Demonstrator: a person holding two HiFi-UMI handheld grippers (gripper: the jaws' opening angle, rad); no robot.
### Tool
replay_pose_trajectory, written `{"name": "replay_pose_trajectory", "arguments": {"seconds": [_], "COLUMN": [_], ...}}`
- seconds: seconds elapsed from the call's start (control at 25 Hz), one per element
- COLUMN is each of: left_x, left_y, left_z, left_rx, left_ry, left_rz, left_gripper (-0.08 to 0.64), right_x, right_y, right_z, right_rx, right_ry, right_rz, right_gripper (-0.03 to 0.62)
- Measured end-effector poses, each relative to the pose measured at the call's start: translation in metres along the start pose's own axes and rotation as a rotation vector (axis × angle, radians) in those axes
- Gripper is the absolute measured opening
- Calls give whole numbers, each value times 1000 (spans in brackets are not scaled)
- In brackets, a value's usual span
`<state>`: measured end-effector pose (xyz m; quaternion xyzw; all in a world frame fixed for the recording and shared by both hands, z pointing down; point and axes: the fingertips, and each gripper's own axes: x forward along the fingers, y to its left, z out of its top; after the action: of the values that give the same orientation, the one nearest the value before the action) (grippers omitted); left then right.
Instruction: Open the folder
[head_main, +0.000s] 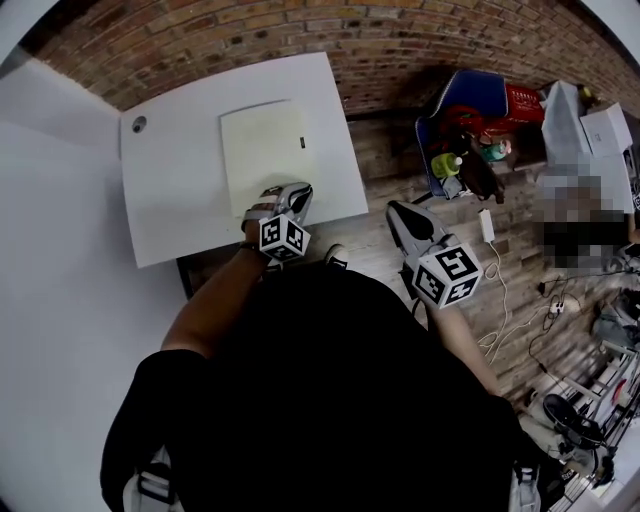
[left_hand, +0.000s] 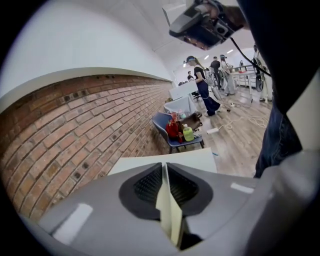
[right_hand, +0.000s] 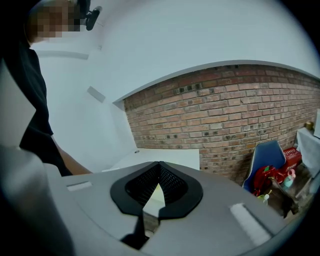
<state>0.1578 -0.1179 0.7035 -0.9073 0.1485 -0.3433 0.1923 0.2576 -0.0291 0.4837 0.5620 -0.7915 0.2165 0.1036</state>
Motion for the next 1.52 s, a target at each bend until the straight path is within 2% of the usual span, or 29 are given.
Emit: {"name": "replay_pose_trajectory", "arguments": {"seconds": [0.28, 0.76, 1.08, 1.28, 1.52], "left_x": [-33, -92, -130, -154, -177], "left_y": [27, 86, 107, 118, 126], "left_z": [11, 15, -1, -21, -52], "left_rx": [-93, -332, -455, -587, -701], "left_ry": [-58, -166, -226, -258, -269], "left_rz": [88, 261, 354, 429, 496], "left_gripper": [20, 18, 14, 9, 8], "right_x": [7, 25, 31, 33, 38], "right_y": [11, 32, 47, 56, 67], "right_z": [0, 1, -2, -6, -7], "right_rx": [-5, -32, -46, -54, -64], "right_ry": [1, 7, 7, 14, 18], "right_rz": [40, 114, 153, 175, 201], "right_gripper": [3, 3, 3, 3, 3]}}
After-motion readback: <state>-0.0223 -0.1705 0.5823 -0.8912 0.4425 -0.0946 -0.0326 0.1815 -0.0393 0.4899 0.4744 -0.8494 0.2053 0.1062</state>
